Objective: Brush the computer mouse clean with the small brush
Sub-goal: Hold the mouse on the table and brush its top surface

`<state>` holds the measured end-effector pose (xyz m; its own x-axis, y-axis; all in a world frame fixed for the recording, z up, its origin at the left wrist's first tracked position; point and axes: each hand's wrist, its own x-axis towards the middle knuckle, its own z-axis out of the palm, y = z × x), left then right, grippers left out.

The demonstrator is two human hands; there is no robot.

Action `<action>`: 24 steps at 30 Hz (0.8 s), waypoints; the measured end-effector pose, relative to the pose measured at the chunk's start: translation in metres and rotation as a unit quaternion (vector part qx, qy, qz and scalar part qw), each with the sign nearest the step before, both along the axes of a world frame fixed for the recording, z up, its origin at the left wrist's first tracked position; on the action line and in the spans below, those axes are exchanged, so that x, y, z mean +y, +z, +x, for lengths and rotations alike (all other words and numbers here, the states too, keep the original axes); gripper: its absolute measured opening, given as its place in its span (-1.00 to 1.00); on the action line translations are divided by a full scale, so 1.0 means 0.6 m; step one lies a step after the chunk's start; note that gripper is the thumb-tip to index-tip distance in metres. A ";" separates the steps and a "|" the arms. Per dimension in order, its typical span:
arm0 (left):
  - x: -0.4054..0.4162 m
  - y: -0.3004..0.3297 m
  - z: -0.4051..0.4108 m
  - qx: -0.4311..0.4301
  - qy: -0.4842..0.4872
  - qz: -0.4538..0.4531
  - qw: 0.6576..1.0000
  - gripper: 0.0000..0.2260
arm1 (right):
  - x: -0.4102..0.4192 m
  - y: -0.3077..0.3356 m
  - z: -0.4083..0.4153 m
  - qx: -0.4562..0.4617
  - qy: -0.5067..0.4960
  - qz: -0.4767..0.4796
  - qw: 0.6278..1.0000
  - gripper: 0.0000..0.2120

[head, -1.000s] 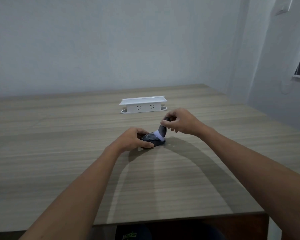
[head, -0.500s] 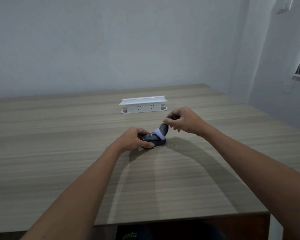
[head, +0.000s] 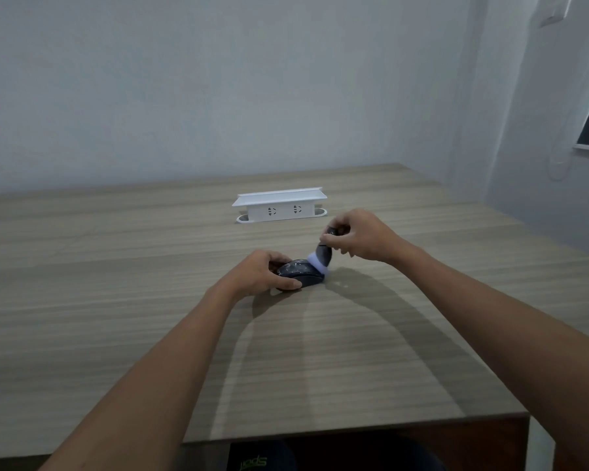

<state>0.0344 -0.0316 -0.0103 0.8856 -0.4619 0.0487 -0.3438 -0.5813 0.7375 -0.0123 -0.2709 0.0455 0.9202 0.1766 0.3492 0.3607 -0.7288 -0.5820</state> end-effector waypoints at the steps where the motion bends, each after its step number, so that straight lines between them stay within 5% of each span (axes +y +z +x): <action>1: 0.000 0.000 0.000 0.001 0.001 0.001 1.000 -0.52 | 0.003 0.002 -0.002 0.006 0.009 0.013 1.000 -0.87; 13: -0.001 -0.001 0.007 0.009 -0.003 0.005 1.000 -0.50 | 0.003 0.005 0.003 0.016 -0.003 -0.074 0.997 -0.89; 18: 0.003 -0.003 0.009 0.008 0.000 0.013 1.000 -0.42 | 0.004 0.005 -0.006 0.022 0.008 0.009 1.000 -0.87; 24: 0.001 -0.003 0.009 0.018 -0.004 0.003 1.000 -0.50 | -0.009 0.004 0.004 0.027 -0.012 -0.007 1.000 -0.86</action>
<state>0.0398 -0.0308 -0.0119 0.8830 -0.4691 0.0146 -0.3222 -0.5833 0.7456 -0.0100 -0.2762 0.0477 0.9421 0.1578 0.2959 0.3102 -0.7452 -0.5902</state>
